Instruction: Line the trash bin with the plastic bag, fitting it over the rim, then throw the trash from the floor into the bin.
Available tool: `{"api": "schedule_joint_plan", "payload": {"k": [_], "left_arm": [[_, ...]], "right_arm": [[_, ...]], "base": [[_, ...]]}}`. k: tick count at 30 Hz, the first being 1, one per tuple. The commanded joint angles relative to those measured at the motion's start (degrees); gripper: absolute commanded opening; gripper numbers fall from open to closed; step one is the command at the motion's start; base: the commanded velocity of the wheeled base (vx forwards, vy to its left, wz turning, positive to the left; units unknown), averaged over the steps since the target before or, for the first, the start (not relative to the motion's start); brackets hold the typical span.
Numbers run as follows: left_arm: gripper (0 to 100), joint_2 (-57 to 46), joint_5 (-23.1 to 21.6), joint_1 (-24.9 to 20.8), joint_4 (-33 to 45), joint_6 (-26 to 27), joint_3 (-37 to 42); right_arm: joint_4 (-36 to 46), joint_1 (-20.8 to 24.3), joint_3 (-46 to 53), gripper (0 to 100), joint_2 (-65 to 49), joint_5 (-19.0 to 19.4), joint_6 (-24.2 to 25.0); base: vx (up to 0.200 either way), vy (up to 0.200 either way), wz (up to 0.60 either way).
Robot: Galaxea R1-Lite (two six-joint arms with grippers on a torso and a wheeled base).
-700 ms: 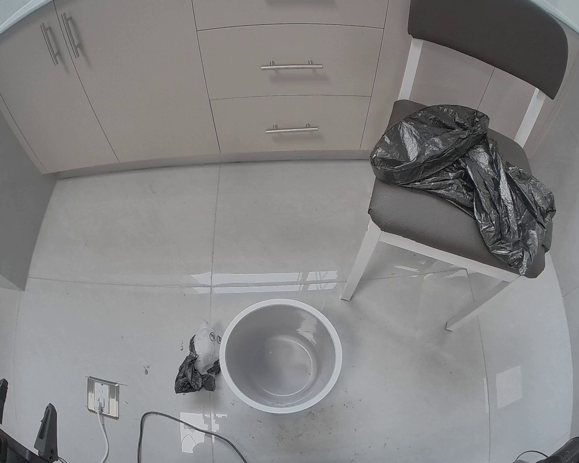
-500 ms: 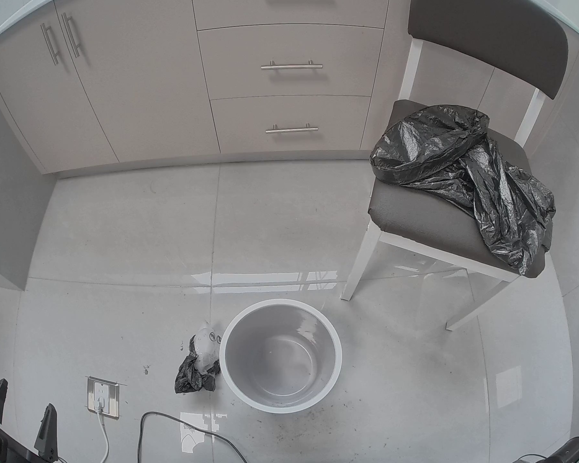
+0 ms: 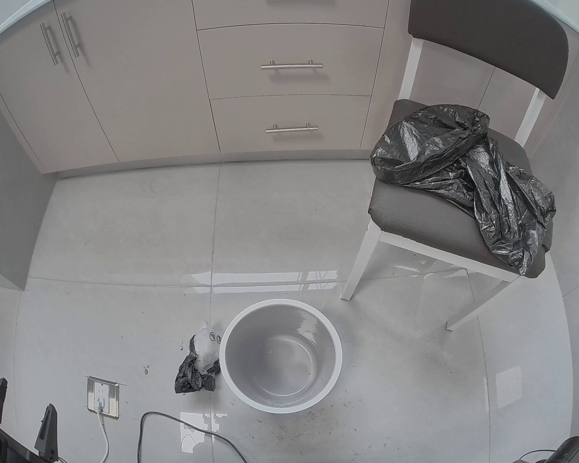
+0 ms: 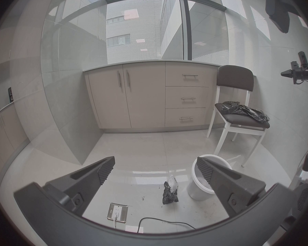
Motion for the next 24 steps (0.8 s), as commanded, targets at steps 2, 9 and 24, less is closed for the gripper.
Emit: {"api": "schedule_joint_plan", "payload": {"k": [2,9,24], "left_arm": [[100,-0.93,0.0,0.15,0.03,-0.03,1.01],[100,-0.93,0.0,0.15,-0.15,0.06,1.01],[100,23.16,-0.35,-7.23,34.74,-17.26,-60.34]], "right_arm": [[-1.25,4.14,-0.04,0,6.35,0.08,1.07],[-4.06,5.1,-2.67,0,12.41,-0.27,0.37],[-6.26,11.17,-9.97,0,22.43,-0.71,0.1]], "base": [[0.0,0.0,0.0],[0.0,0.0,0.0],[0.0,0.0,0.0]]}}
